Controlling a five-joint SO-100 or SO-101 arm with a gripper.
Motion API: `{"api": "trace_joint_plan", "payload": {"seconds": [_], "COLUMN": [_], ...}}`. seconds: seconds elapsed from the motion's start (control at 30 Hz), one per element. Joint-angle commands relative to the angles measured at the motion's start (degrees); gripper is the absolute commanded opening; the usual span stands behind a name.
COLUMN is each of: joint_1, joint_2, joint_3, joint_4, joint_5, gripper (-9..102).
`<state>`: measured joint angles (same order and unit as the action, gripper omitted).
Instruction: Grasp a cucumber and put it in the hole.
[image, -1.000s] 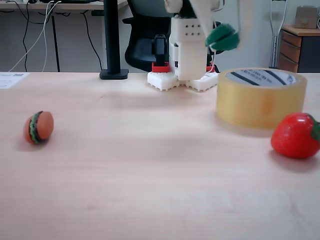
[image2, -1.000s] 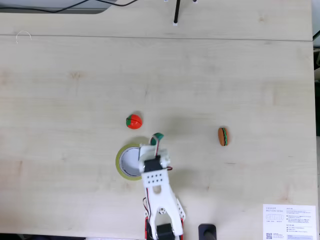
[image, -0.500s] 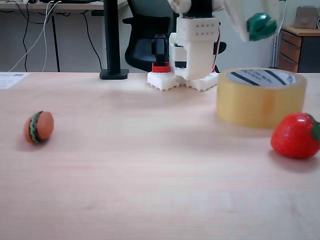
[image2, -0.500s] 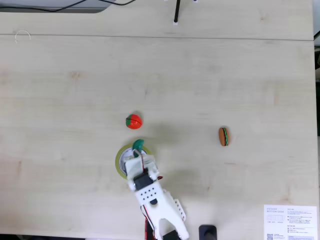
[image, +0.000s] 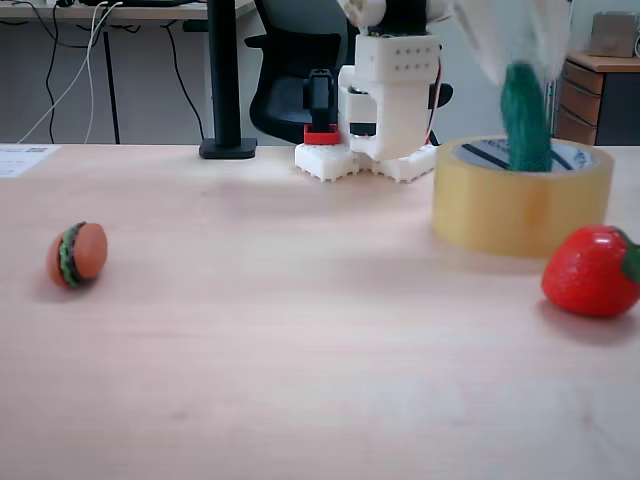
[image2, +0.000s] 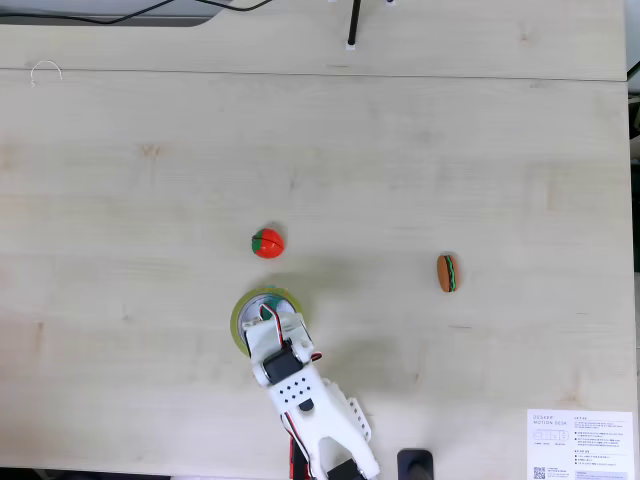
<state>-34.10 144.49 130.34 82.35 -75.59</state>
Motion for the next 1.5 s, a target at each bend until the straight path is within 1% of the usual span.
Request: {"api": "trace_joint_plan", "payload": {"seconds": [0.0, 0.1, 0.33, 0.5, 0.7, 0.87, 1.0, 1.2, 1.47], "joint_1": [-0.2, -0.2, -0.1, -0.1, 0.1, 1.3, 5.9, 14.7, 24.4], "joint_2": [1.7, 1.8, 1.7, 1.6, 1.4, 1.1, 0.6, 0.2, -0.1], "joint_3": [0.4, 0.9, 1.0, 1.0, 1.0, 0.8, 0.8, 0.9, 1.6], "joint_4": [0.4, 0.4, 0.4, 0.4, 0.4, -1.7, -4.7, -4.7, -4.7], "joint_5": [-0.7, -0.7, -0.2, -0.2, -0.2, -0.1, -0.1, -0.5, -0.3], "gripper": [27, 40, 47, 47, 43, 41, 41, 35, 31]}}
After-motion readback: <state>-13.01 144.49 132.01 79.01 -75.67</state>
